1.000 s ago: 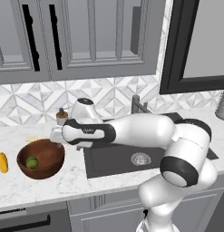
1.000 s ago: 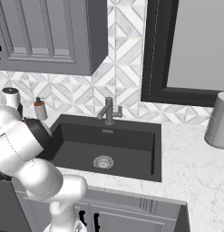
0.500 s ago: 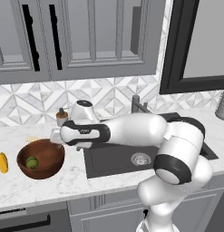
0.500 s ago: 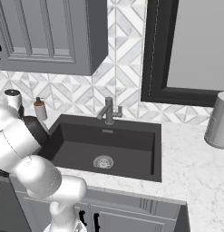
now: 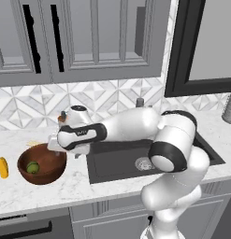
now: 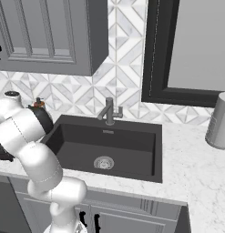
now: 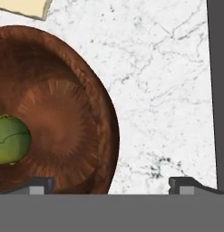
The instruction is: Pick the lime from the sink and place it in the bowl. Then pick the bowl and place it in the microwave. Then close the microwave door and press the start button.
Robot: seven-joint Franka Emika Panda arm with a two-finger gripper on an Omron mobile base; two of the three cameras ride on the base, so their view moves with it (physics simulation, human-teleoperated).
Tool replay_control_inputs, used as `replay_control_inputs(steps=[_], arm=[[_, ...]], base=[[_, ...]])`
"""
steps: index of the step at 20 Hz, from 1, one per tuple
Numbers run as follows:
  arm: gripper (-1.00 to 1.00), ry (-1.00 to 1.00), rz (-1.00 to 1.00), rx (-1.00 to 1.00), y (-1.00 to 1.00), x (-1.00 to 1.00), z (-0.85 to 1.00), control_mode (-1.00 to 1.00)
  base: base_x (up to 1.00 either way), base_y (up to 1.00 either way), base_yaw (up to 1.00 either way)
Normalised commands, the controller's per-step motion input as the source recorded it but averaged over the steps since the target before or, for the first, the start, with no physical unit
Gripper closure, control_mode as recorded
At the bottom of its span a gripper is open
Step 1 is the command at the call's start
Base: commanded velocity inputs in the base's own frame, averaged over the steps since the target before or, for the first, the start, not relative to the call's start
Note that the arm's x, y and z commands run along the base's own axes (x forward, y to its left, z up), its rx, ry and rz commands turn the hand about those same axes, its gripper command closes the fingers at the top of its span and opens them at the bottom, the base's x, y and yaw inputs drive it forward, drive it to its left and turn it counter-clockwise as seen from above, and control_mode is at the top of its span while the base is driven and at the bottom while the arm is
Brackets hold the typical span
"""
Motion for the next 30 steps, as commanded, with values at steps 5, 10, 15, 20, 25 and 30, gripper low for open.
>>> replay_control_inputs(steps=[5, 10, 15, 20, 25, 30], arm=[[-1.0, 0.05, 0.0, -0.03, 0.1, 0.05, -0.16, -1.0], [-1.0, 0.04, 0.0, -0.05, 0.04, 0.0, -0.31, -1.0], [1.0, 0.02, 0.0, -0.05, 0.1, 0.0, -0.27, -1.0], [1.0, 0.0, 0.0, 0.0, 0.0, 0.0, -0.09, -1.0], [1.0, -0.05, 0.0, 0.03, -0.08, -0.27, 0.14, -1.0], [1.0, -0.19, -0.05, 0.2, -0.44, -0.63, 0.91, -1.0]], base=[[0.0, 0.0, 0.0], [0.0, 0.0, 0.0], [0.0, 0.0, 0.0], [0.0, 0.0, 0.0], [0.0, 0.0, 0.0], [0.0, 0.0, 0.0]])
